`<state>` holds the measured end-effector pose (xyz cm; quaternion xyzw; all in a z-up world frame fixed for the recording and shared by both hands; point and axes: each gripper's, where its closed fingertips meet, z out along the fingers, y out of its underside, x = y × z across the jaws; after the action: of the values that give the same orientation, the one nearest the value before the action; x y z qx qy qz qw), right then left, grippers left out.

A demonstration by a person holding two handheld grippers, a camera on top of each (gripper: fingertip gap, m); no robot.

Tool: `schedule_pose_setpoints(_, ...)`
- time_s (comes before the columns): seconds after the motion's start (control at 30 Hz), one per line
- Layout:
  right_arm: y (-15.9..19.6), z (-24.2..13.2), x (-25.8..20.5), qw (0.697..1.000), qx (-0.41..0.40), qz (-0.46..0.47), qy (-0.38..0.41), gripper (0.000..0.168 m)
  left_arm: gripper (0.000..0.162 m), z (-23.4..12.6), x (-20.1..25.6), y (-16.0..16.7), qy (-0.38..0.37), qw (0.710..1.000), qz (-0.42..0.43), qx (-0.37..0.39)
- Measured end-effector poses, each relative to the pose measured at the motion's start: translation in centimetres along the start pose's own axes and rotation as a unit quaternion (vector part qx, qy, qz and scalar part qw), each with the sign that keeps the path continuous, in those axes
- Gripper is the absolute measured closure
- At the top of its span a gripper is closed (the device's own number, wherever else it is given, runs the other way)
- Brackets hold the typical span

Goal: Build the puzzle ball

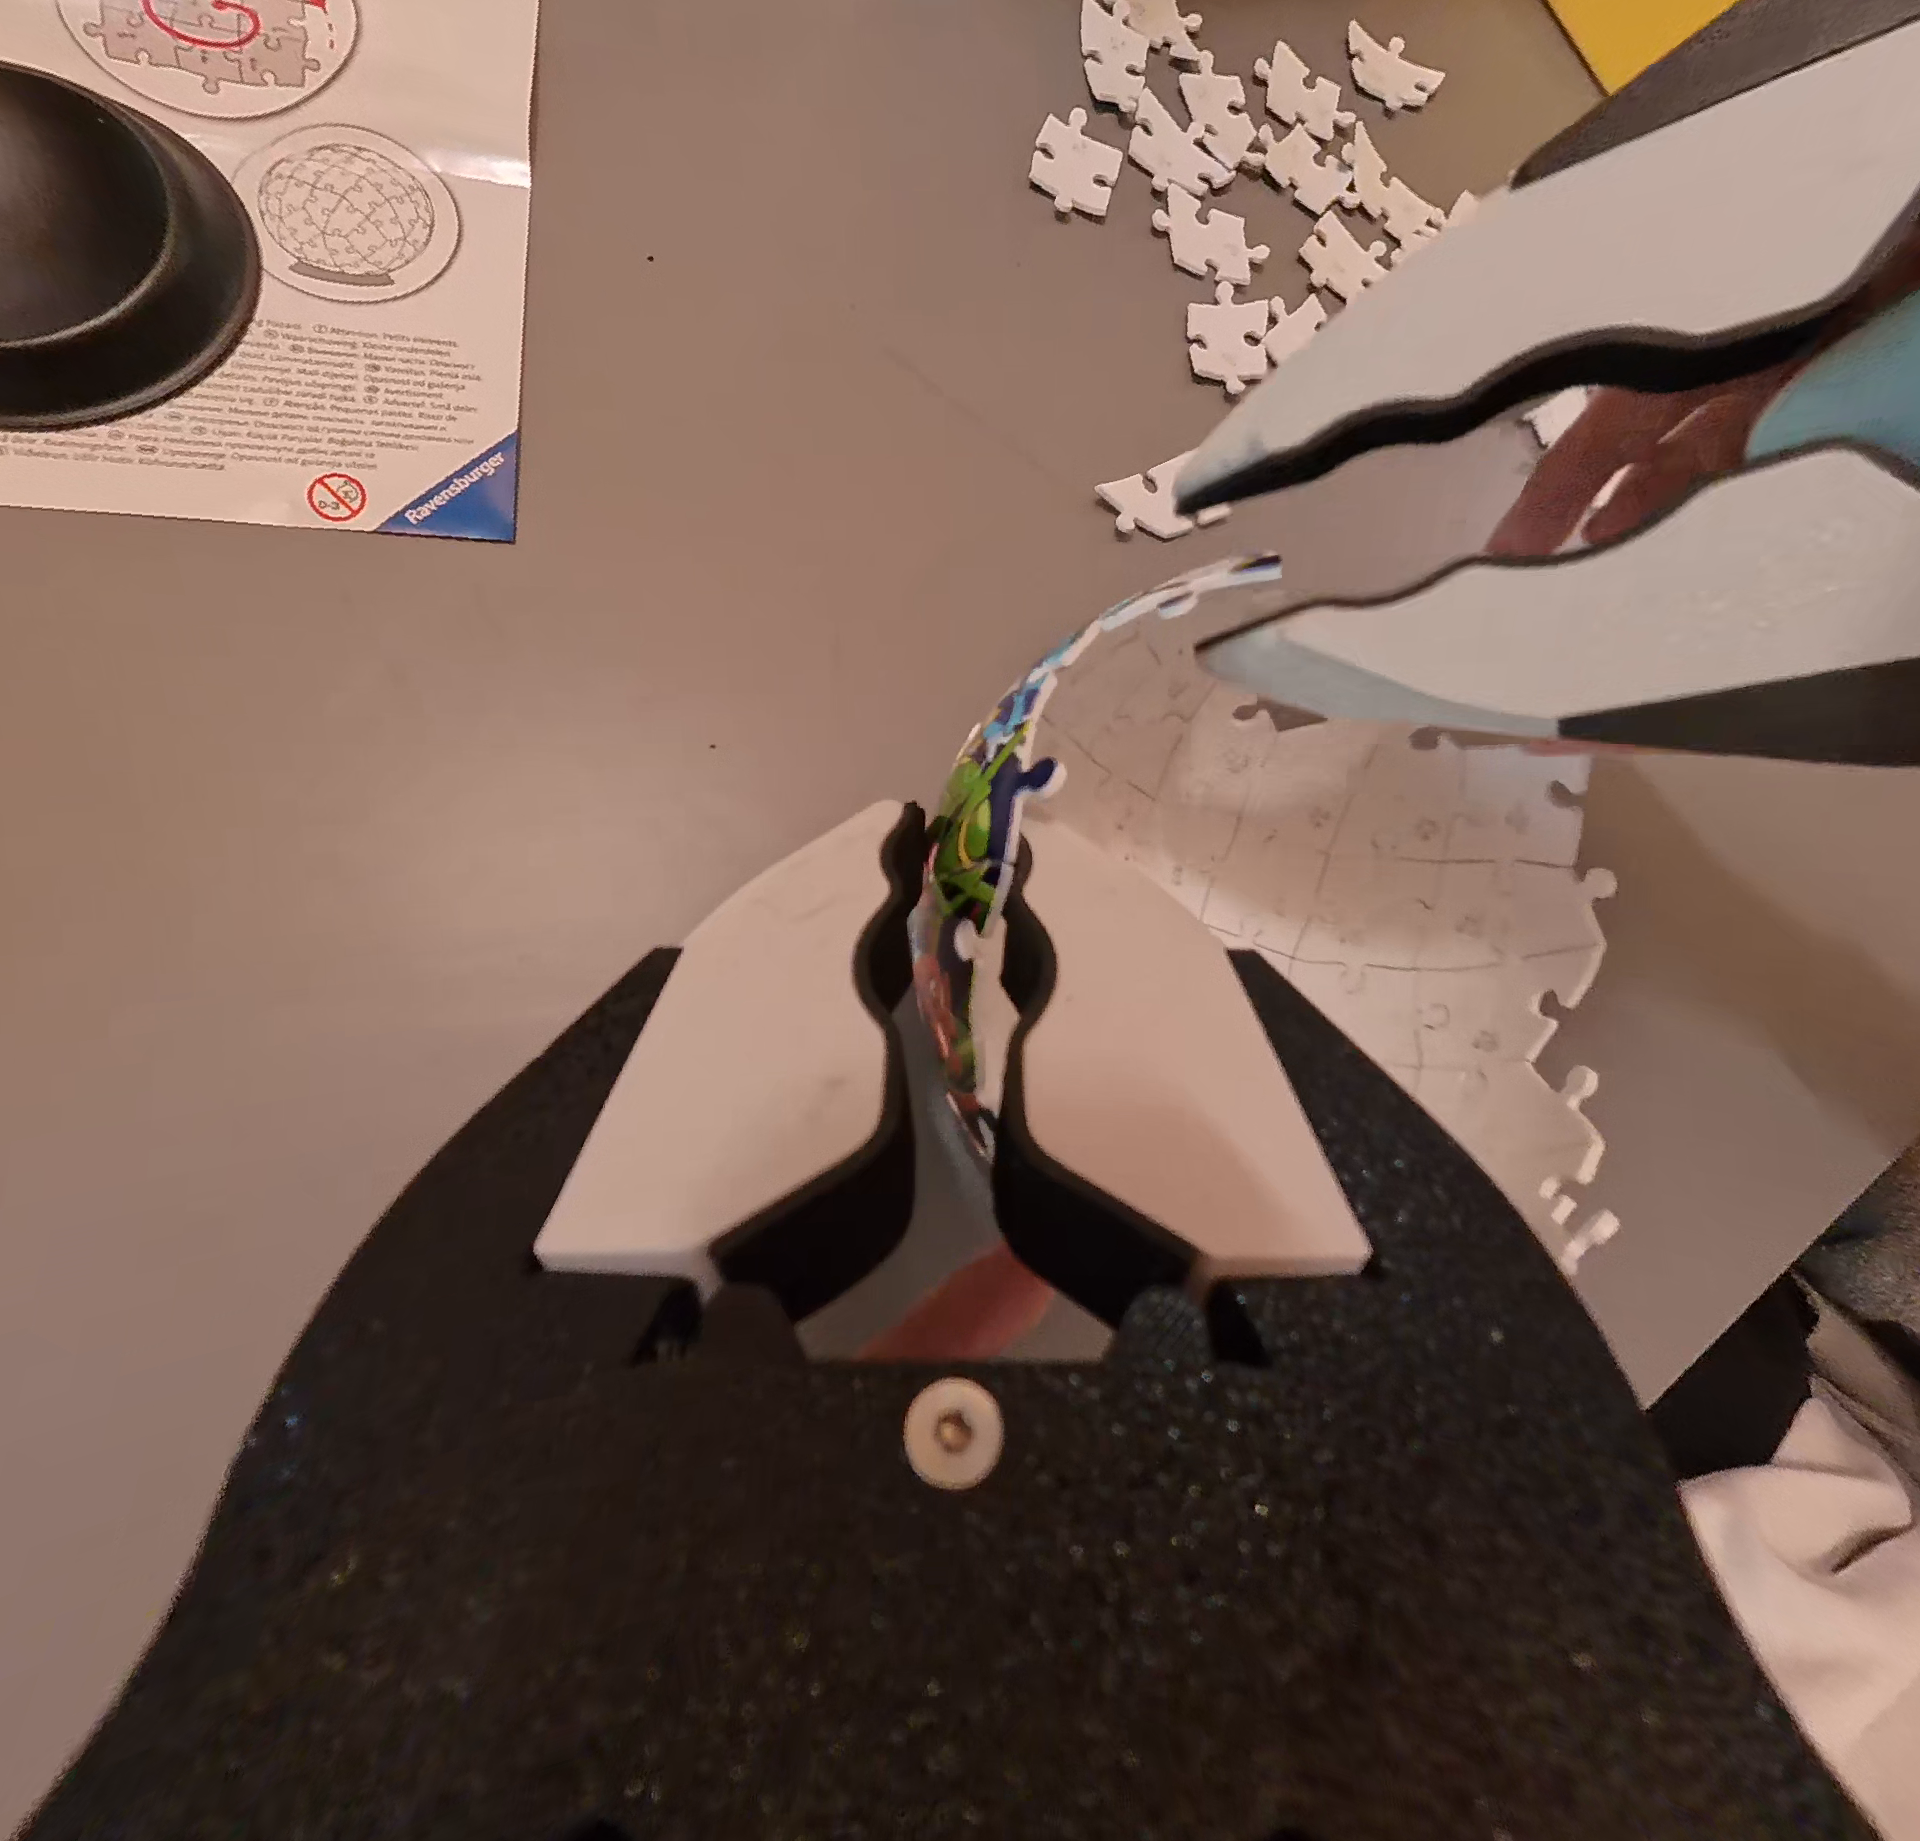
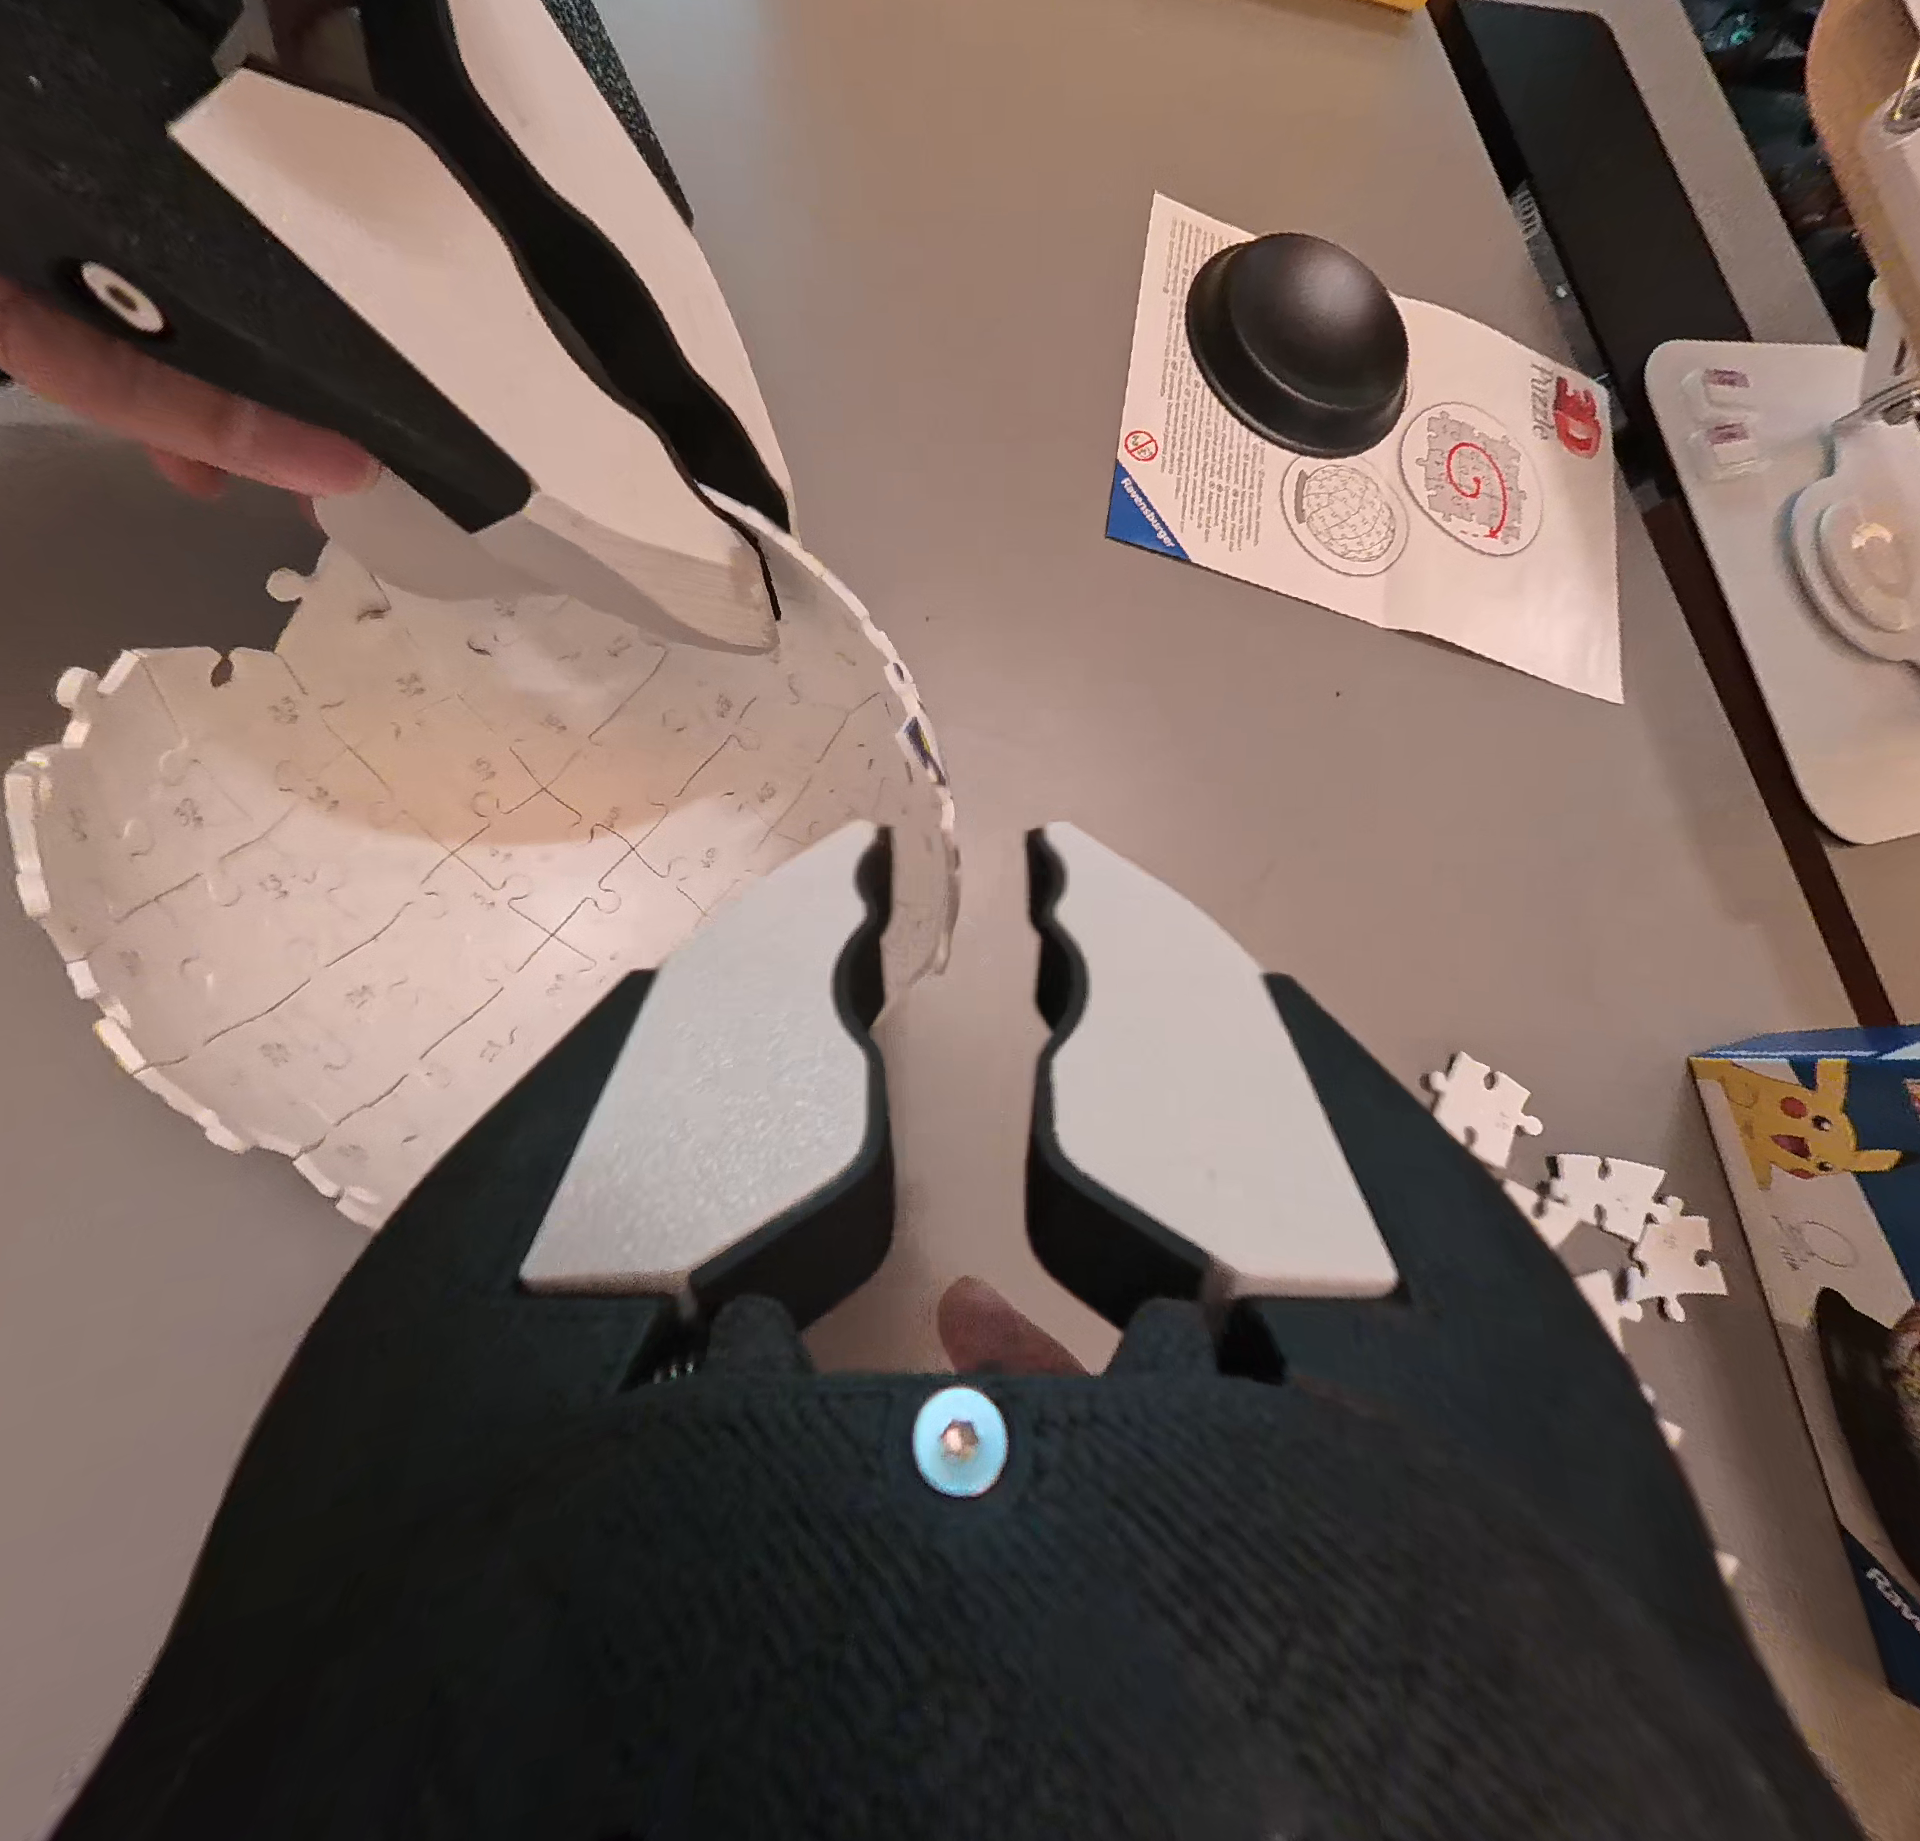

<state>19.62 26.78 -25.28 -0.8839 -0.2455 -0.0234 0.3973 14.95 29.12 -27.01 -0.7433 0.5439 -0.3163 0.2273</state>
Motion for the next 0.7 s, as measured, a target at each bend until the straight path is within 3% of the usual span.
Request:
schedule_pose_setpoints(0.03, 0.2, -0.1, 0.0, 1.000, -0.006, 0.001, 0.001, 0.141, 0.151, 0.0, 0.0, 0.0, -0.001, 1.000, 0.000, 0.000)
schedule_pose_setpoints(0.37, 0.6, -0.2, -0.3, 1.000, -0.023, 0.013, 0.007, 0.143, 0.151, 0.0, 0.1, -0.1, -0.001, 1.000, -0.001, 0.006)
schedule_pose_setpoints(0.53, 0.3, 0.6, 0.0, 1.000, -0.025, 0.013, 0.014, 0.162, 0.150, 0.0, 0.0, 0.0, -0.004, 1.000, -0.001, 0.006)
schedule_pose_setpoints(0.7, 0.1, 0.9, -0.1, 1.000, -0.029, 0.003, 0.011, 0.165, 0.150, 0.0, -0.1, 0.0, -0.005, 1.000, -0.007, 0.008)
